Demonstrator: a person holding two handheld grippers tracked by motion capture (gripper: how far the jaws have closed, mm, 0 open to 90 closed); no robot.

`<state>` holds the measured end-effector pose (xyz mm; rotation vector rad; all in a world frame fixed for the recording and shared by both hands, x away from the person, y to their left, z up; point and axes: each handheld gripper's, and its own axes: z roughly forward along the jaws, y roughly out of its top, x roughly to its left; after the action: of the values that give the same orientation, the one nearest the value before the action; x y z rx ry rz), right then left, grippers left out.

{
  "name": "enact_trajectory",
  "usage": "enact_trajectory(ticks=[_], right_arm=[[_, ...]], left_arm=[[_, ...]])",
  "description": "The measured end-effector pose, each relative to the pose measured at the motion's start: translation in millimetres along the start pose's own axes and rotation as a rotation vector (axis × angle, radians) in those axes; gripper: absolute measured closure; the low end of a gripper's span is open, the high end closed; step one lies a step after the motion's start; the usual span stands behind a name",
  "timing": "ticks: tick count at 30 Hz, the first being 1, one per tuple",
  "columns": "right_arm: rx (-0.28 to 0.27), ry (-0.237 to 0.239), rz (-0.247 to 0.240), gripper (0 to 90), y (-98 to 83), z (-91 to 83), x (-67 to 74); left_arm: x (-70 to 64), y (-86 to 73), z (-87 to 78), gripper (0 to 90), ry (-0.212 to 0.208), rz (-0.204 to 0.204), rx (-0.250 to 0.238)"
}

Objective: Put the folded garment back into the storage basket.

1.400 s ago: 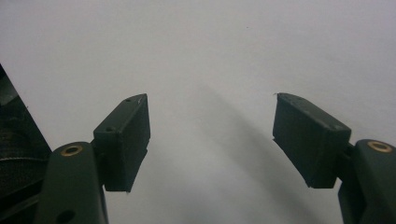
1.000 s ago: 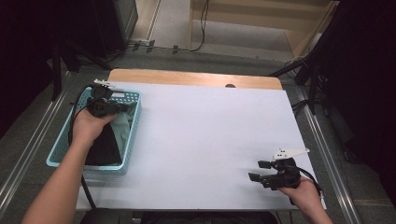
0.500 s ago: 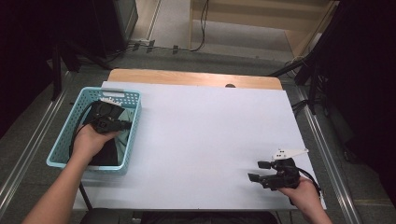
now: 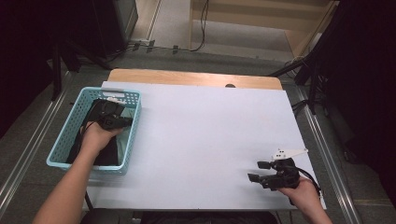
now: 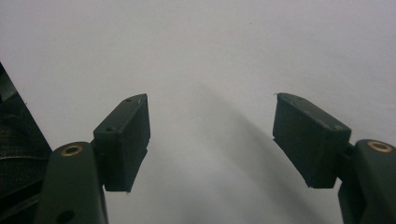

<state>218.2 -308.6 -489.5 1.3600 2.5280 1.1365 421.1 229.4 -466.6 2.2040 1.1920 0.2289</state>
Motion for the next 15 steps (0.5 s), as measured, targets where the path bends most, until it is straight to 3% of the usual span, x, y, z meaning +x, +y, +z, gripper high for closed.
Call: enact_trajectory(ticks=[5,9,15], right_arm=[[0.004,0.005,-0.010,26.1,1.0,1.3,0.1],[0.001,0.010,-0.014,26.1,2.0,2.6,0.2],[0.003,0.020,-0.012,26.1,3.1,5.3,-3.3]], left_arm=[[4.8,7.8,5.6,86.3,0.016,-0.022,0.003],[7.1,6.2,9.9,86.3,-0.009,-0.058,-0.021],[1.2,3.7,11.0,86.2,-0.009,-0.040,0.039]])
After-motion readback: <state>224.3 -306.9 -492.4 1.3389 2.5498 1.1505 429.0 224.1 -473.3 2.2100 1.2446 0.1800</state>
